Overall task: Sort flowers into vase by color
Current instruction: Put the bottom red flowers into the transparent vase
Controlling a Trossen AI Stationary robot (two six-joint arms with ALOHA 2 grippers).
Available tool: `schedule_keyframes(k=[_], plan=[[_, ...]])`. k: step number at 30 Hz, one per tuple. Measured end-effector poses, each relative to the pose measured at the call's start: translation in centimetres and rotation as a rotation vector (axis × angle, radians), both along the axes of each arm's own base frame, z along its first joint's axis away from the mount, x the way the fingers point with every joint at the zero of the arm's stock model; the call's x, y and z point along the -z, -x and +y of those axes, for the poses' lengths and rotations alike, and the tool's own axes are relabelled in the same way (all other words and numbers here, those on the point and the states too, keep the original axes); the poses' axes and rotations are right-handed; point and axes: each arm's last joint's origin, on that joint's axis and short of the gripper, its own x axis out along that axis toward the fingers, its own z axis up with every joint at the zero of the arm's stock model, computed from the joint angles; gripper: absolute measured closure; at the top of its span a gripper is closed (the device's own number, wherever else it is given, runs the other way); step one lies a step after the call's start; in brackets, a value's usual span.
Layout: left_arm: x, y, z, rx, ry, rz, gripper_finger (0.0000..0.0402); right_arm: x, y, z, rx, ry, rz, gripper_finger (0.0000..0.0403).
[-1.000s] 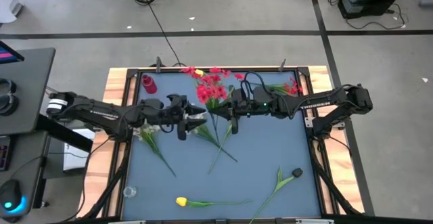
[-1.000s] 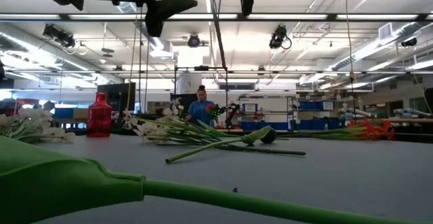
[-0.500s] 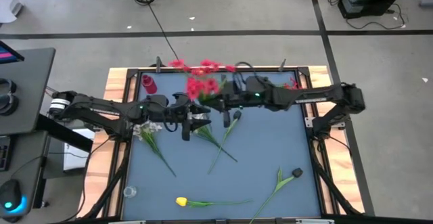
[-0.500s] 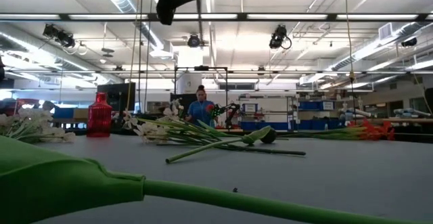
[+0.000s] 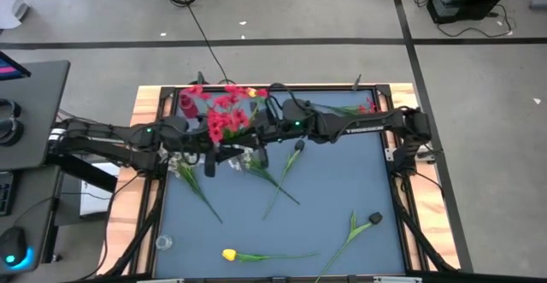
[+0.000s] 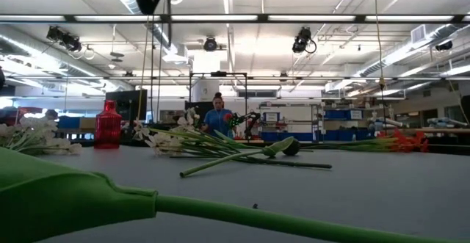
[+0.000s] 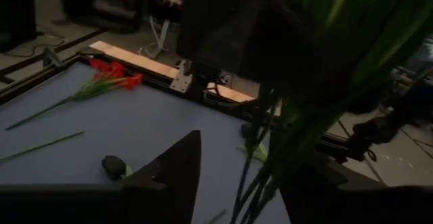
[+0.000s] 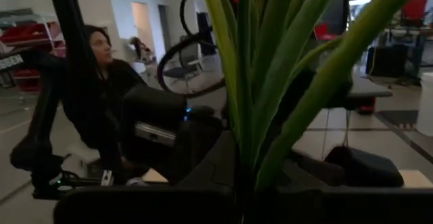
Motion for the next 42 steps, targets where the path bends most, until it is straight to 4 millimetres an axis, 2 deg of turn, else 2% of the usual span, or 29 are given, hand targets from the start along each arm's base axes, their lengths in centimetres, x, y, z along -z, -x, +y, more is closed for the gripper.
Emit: schedule_keyframes(k=[5,8,13,18,24,28,36,42], plan=[[-0.7,1.7,-0.3,0.027,-0.016,-0.017,0.0265,-0.5,-1.4,0.0,-0.025,-0.002,-0.023,0.0379],[-0.6,2.4,-0.5,0.044,-0.063,0.011,0.0293,-1.0,-1.4,0.1,-0.027,-0.001,-0.040,0.0379],[-0.5,3.5,-0.6,0.059,-0.097,0.045,0.0385,-1.1,-1.4,0.1,-0.023,0.007,-0.041,0.0357],[-0.8,3.7,-0.5,0.061,-0.122,0.022,0.0395,-0.9,-1.3,0.1,-0.019,-0.019,-0.011,0.0317],[-0.8,3.7,-0.5,0.063,-0.143,0.023,0.0398,-1.0,-0.9,0.0,-0.016,-0.029,0.035,0.0308],[-0.7,4.4,-0.4,0.068,-0.167,0.045,0.0399,-2.5,1.1,0.0,-0.012,-0.014,0.113,0.0299],[-1.4,7.1,-0.1,0.061,-0.227,0.001,0.0400,-4.6,5.8,0.2,-0.019,0.021,0.329,0.0297],[-1.3,8.6,0.1,0.057,-0.242,0.018,0.0401,-4.7,9.8,0.6,0.029,0.007,0.356,0.0298]])
